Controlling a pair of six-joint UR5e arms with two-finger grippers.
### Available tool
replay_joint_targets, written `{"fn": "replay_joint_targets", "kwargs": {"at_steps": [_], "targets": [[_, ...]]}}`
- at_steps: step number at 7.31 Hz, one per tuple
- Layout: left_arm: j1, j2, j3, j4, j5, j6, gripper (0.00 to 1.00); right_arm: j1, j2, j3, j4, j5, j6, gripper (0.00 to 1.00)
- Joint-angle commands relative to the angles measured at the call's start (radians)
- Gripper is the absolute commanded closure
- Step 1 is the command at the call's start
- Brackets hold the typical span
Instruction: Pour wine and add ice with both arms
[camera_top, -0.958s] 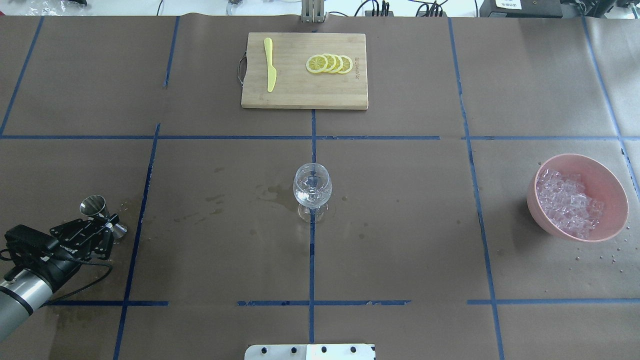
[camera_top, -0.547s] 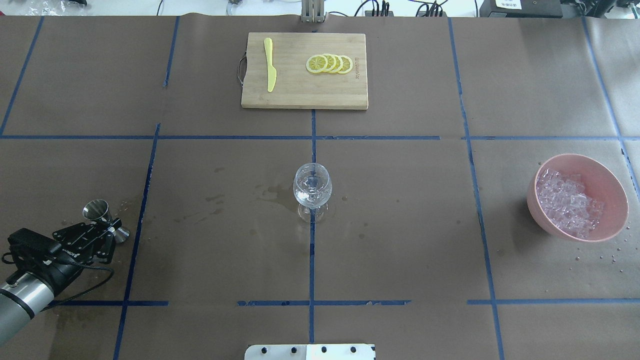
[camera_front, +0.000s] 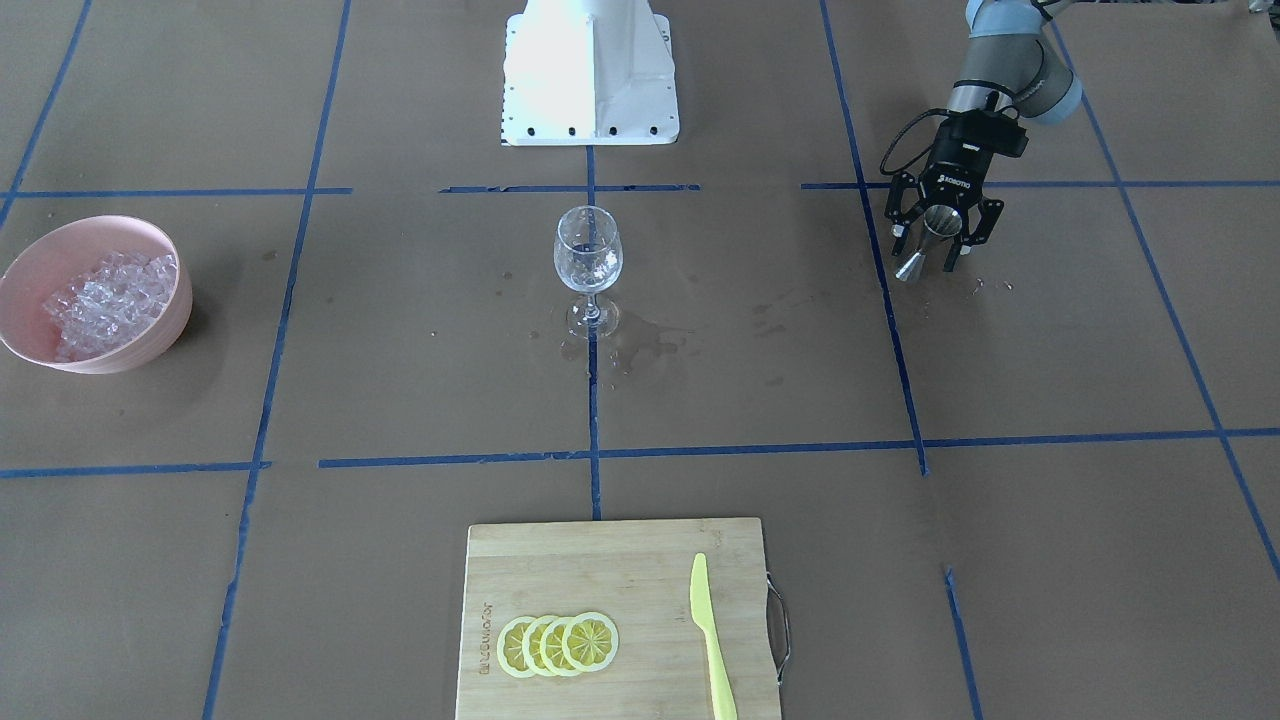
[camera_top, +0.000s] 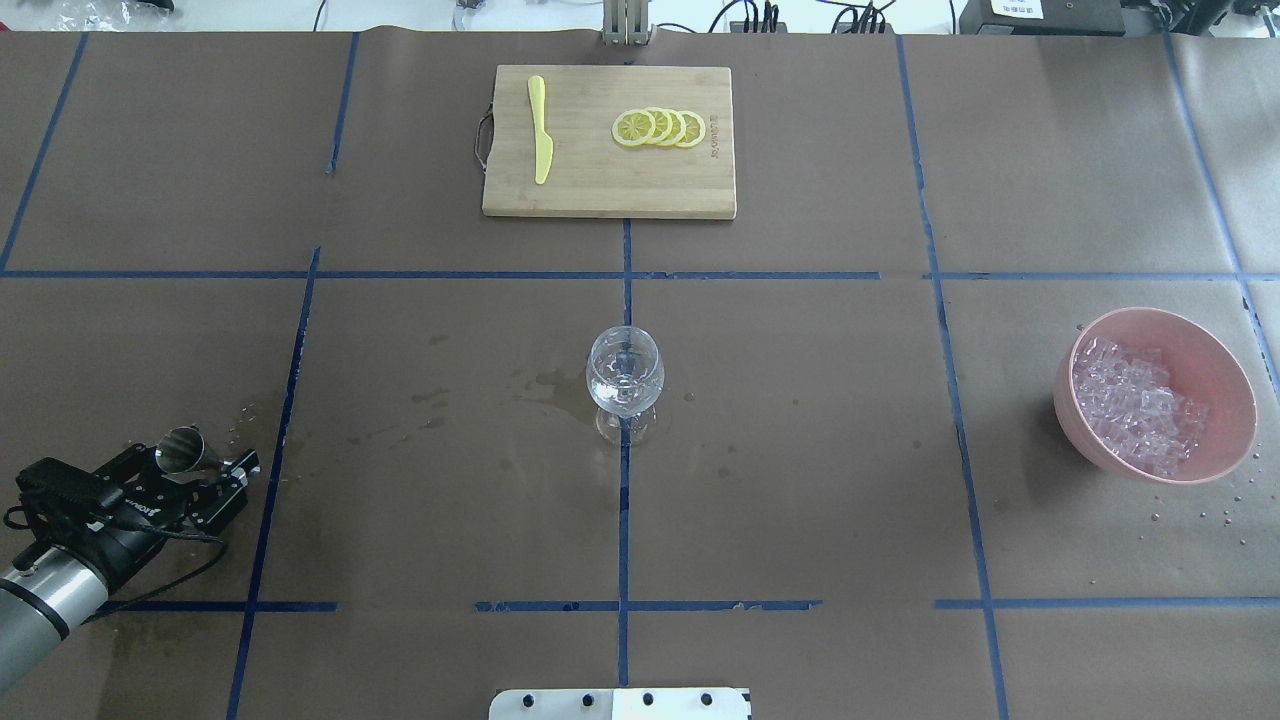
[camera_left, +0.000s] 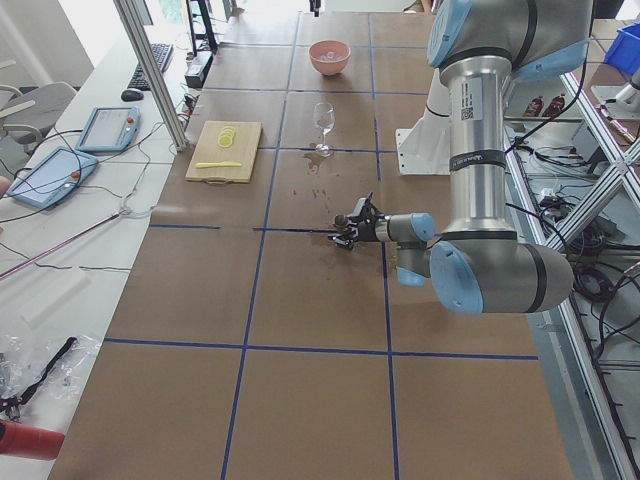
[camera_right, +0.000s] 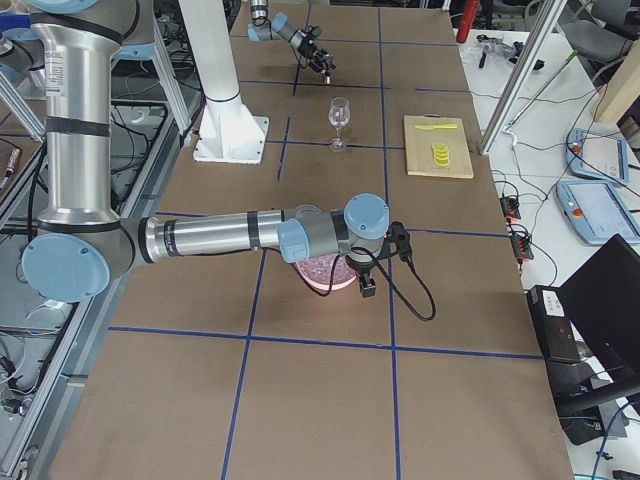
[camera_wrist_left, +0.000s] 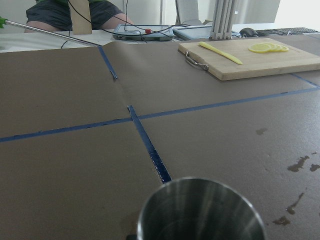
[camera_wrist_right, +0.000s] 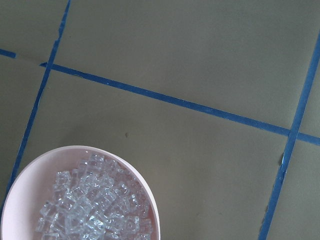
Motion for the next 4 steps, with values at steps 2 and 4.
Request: {"fn": "replay_joint_targets", "kwargs": {"at_steps": [2, 4], "targets": [[0.0, 0.012, -0.004, 0.006, -0.019, 0.006, 0.01, 0.0, 0.0, 0.003, 0.001, 0.0, 0.009, 0.0], [-0.003, 0.147, -0.115, 0.012, -0.169, 0.014, 0.01, 0.0, 0.0, 0.001, -0.001, 0.0, 0.009, 0.0]]}}
